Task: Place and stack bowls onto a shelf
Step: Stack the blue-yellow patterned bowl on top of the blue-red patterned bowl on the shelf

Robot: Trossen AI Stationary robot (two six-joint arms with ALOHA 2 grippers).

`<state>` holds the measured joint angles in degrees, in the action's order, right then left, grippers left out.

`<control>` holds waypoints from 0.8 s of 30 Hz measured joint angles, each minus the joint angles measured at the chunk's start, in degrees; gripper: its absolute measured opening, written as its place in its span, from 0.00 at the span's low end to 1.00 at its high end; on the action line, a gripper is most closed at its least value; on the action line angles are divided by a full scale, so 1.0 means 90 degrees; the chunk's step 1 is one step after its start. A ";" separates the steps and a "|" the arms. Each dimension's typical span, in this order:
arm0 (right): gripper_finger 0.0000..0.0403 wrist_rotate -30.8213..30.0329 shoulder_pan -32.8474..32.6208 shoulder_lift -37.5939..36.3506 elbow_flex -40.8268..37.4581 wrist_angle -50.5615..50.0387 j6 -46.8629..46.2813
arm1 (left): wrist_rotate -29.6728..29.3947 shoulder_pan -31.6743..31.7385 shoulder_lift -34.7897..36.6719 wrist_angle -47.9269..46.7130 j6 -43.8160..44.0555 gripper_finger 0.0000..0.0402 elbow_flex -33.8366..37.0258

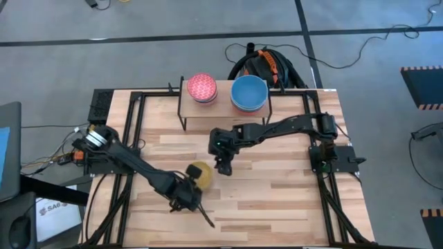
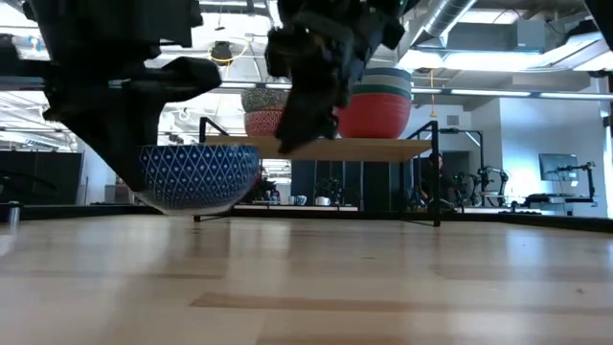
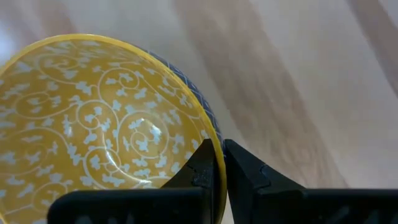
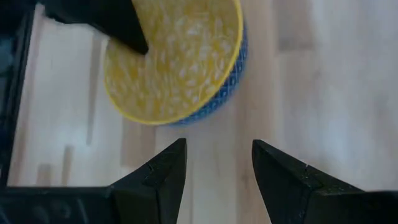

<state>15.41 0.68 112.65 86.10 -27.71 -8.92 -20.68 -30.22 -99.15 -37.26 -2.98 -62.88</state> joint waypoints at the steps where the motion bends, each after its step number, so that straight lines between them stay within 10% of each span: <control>1: 0.51 0.0097 -0.0005 0.0107 -0.0001 0.0032 0.0028 | 0.0056 -0.0003 -0.0138 -0.0043 -0.0259 0.01 -0.0120; 15: 0.51 0.0146 -0.0028 0.0436 0.0008 0.0560 -0.0023 | 0.0425 -0.0037 -0.0561 0.0472 -0.0468 0.04 -0.0349; 24: 0.51 0.0394 -0.0026 0.0707 0.0002 0.0875 -0.0104 | 0.0699 -0.0078 -0.0550 0.0749 0.0313 0.34 -0.0361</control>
<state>18.95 0.45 119.01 86.11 -19.84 -9.85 -14.39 -30.92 -104.10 -30.52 -0.16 -66.13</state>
